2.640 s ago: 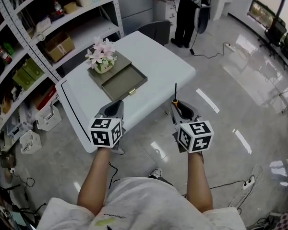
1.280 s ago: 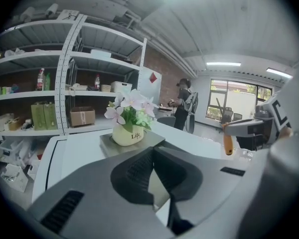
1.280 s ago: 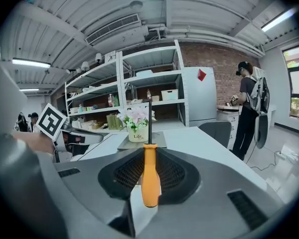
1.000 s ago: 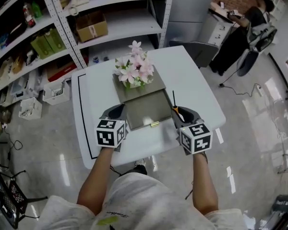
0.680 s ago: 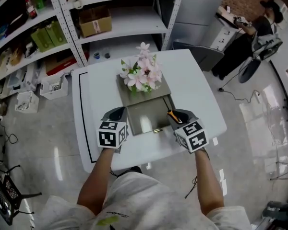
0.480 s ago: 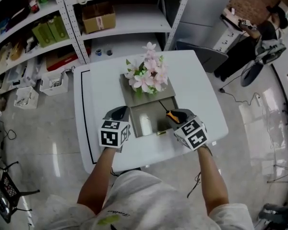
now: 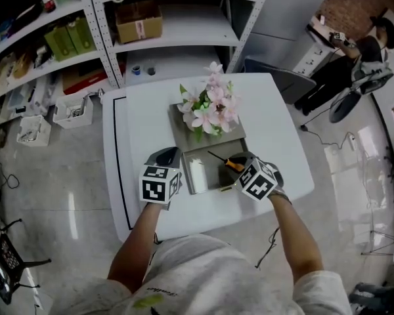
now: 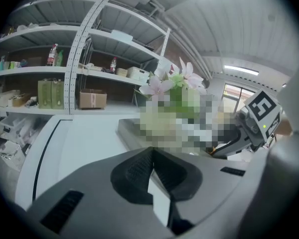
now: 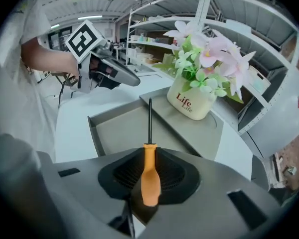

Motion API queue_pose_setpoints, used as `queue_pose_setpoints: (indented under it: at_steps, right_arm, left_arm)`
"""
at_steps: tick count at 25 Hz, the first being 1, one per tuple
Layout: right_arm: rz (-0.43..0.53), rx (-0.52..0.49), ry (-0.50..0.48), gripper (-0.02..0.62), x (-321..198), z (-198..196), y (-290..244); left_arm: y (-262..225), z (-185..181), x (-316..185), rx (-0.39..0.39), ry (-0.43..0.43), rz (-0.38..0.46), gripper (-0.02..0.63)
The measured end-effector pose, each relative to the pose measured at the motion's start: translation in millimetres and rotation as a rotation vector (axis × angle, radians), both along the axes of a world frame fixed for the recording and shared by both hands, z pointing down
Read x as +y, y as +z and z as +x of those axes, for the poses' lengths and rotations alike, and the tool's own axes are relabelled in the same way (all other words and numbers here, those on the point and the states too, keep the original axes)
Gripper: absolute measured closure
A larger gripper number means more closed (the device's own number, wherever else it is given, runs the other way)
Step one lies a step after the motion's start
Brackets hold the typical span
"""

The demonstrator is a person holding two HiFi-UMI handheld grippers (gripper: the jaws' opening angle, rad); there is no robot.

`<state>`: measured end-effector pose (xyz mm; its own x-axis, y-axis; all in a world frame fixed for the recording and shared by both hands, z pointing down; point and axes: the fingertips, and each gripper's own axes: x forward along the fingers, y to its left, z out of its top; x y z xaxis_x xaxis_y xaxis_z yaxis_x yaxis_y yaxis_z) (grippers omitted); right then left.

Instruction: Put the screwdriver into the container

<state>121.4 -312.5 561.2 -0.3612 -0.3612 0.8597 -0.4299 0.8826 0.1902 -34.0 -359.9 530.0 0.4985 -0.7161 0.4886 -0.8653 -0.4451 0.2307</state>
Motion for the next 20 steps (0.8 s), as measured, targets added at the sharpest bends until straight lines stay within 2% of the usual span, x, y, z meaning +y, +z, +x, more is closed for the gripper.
queue_pose_setpoints:
  at_steps: [8,15,20]
  right_arm:
    - [-0.07,0.163,-0.128,0.52,-3,-6,30]
    - [-0.119,0.245,-0.184,0.518,-2,-10,47]
    - [-0.142,0.256,-0.2,0.517,-4,-11,51]
  left_arm:
    - [3,-3,-1,-0.002,0.014,-0.005,0.601]
    - [9,2,-2,-0.001,0.04,-0.012,0.601]
    - [11,6,-5,-0.004,0.045,-0.012,0.601]
